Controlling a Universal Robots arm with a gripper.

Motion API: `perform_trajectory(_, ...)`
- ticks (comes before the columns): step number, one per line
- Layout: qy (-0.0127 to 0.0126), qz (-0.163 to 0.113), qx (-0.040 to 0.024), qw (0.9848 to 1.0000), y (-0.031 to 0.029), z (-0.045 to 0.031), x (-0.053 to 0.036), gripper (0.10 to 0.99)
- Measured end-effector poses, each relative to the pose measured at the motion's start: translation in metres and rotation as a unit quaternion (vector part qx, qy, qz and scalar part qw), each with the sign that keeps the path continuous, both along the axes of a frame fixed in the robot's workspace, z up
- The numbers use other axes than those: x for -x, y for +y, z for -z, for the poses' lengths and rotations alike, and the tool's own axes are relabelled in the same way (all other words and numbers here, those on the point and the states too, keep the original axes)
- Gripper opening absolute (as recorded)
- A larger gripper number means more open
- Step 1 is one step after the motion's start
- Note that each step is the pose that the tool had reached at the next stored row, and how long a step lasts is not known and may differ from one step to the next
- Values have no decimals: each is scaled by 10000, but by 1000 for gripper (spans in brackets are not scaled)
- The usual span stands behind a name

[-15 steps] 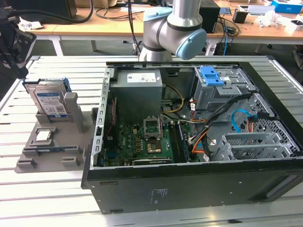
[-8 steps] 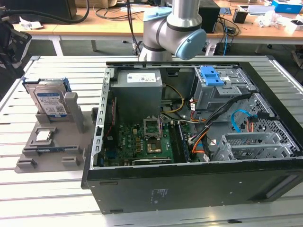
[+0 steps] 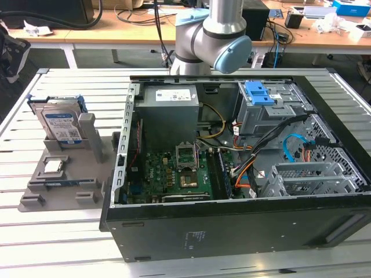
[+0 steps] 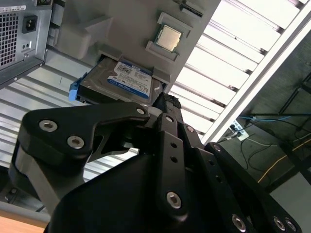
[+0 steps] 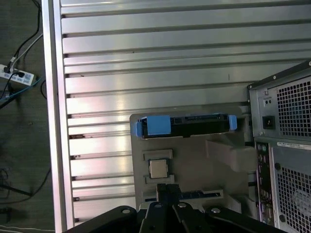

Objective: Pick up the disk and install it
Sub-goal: 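Reach for the disk, then pick up the disk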

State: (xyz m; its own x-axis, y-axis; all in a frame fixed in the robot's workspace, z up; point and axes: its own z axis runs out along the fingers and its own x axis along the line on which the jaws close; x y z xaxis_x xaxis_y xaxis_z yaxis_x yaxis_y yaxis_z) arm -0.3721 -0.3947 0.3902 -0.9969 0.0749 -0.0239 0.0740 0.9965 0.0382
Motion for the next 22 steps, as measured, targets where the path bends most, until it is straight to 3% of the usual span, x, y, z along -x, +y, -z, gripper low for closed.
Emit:
perform_trajectory(5, 0, 0, 13, 10000, 49, 1, 6, 106)
perform_trajectory(18, 0, -1, 16, 10000, 53, 1, 5, 106)
perform_trajectory(22, 0, -221, 16, 9998, 54, 1, 6, 106)
